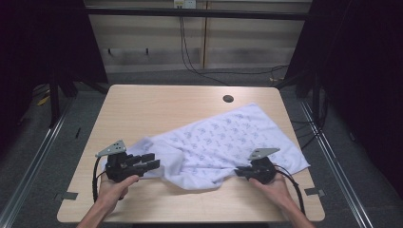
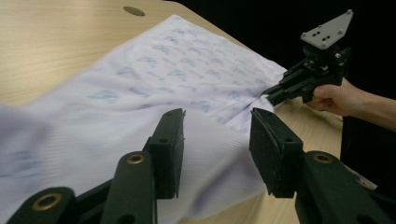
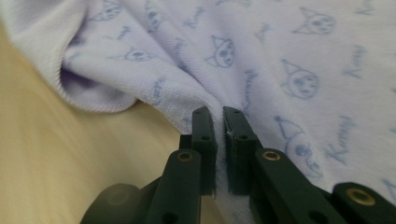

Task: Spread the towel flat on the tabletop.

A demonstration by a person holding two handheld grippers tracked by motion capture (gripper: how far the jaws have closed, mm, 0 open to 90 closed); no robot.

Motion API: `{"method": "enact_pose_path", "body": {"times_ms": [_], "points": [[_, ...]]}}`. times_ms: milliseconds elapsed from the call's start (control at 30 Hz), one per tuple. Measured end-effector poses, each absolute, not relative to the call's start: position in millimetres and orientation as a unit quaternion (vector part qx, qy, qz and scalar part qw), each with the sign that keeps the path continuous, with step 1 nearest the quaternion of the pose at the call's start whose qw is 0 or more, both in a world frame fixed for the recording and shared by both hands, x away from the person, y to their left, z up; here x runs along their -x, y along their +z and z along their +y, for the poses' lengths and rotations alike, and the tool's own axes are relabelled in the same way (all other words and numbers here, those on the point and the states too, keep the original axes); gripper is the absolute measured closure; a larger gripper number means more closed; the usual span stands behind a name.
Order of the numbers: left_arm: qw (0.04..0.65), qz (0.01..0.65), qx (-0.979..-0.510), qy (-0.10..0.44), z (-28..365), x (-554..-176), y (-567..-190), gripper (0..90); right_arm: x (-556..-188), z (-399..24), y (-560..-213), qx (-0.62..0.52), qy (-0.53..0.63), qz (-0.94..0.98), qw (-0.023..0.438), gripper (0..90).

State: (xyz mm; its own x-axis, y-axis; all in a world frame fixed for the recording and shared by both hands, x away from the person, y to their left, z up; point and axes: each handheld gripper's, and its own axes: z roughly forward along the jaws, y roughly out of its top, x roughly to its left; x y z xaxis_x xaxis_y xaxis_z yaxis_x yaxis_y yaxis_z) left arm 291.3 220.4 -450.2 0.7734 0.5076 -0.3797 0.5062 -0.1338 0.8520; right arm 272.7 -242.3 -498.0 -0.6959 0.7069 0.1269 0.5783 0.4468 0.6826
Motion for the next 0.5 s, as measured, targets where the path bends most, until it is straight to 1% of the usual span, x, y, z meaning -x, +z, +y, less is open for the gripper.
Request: {"method": "enact_pose_path", "body": {"times_ms": [67,100,133,200,233,267,300,333,367,400,433,467,500], "points": [[0.558,0.342,-0.756,0.006,222.3,-294.4,-451.3,54.0,-270.4,-264.3,-497.1,-0.410,0.356,0.835,0.090,83.8],[0.524,0.354,-0.774,0.029,223.1,-300.4,-458.7,55.5,-266.8,-276.2,-494.5,-0.431,0.348,0.825,0.106,80.8],[0.524,0.354,-0.774,0.029,223.1,-300.4,-458.7,56.1,-266.8,-276.2,-494.5,-0.431,0.348,0.825,0.106,80.8],[0.500,0.369,-0.783,0.022,225.9,-309.4,-471.5,56.6,-261.1,-283.9,-487.8,-0.441,0.366,0.812,0.107,71.2],[0.469,0.379,-0.797,0.029,227.4,-316.9,-482.7,58.2,-253.2,-283.1,-477.7,-0.435,0.392,0.803,0.113,66.6],[0.469,0.379,-0.797,0.029,227.4,-316.9,-482.7,59.3,-253.2,-283.1,-477.7,-0.435,0.392,0.803,0.113,66.6],[0.463,0.385,-0.798,0.025,228.4,-320.1,-487.9,61.1,-247.8,-276.2,-469.3,-0.424,0.411,0.799,0.115,65.0],[0.455,0.387,-0.802,0.017,228.9,-322.8,-492.1,61.1,-247.8,-276.2,-469.3,-0.424,0.411,0.799,0.115,65.0],[0.440,0.381,-0.813,0.012,227.2,-323.7,-496.1,66.0,-247.7,-270.6,-467.0,-0.418,0.418,0.799,0.113,64.5],[0.430,0.378,-0.820,0.009,224.7,-323.2,-498.2,73.6,-249.4,-260.7,-465.0,-0.407,0.420,0.803,0.111,63.8],[0.418,0.369,-0.830,-0.002,220.4,-321.9,-501.2,78.5,-251.4,-253.9,-464.3,-0.401,0.423,0.805,0.107,63.5],[0.414,0.364,-0.834,-0.009,215.4,-318.8,-502.0,84.5,-260.1,-232.3,-463.1,-0.382,0.429,0.813,0.093,62.0],[0.414,0.364,-0.834,-0.009,215.4,-318.8,-502.0,85.3,-265.6,-220.1,-462.7,-0.372,0.431,0.817,0.090,62.0]]}}
